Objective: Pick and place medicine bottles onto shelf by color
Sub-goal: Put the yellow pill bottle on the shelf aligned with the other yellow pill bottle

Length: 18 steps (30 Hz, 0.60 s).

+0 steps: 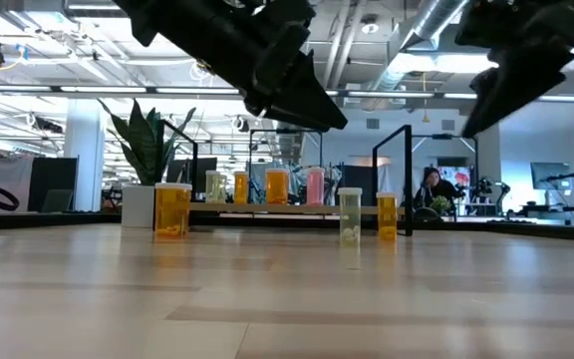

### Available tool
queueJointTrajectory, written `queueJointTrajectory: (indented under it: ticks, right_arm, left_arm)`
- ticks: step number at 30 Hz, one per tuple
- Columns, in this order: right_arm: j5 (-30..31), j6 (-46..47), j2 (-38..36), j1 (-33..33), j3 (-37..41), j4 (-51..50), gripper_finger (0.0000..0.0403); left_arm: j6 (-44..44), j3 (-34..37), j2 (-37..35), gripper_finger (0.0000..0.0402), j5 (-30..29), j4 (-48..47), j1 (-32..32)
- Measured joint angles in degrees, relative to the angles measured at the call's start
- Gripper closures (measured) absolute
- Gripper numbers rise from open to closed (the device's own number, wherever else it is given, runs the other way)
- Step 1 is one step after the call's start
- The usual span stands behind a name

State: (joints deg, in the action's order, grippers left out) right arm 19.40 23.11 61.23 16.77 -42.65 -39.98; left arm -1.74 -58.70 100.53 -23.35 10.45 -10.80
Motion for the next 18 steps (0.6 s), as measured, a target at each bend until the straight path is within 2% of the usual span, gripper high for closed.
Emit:
queueJointTrajectory:
  ticks: [2, 6, 13, 18]
  right_arm:
    - [1.1, -0.8, -3.4, 0.1, 3.8, 6.2, 0.0163]
    - [2.3, -3.5, -10.1, 0.5, 10.8, 12.6, 0.0163]
    - [10.0, -4.2, -20.9, 0.5, 18.5, 16.7, 0.0163]
    - [11.6, -5.2, -27.2, 0.5, 24.3, 22.8, 0.0163]
  left_arm:
    - [-0.2, 0.0, 0.0, 0.0147, 0.1, 0.7, 0.6]
    - [-0.4, 0.0, 0.6, 0.0147, 0.4, 1.3, 1.4]
    - [-2.7, -0.1, 3.9, 0.0147, 0.5, 2.8, 2.7]
    - [-3.0, 0.0, 6.5, 0.0147, -0.1, 7.3, 2.8]
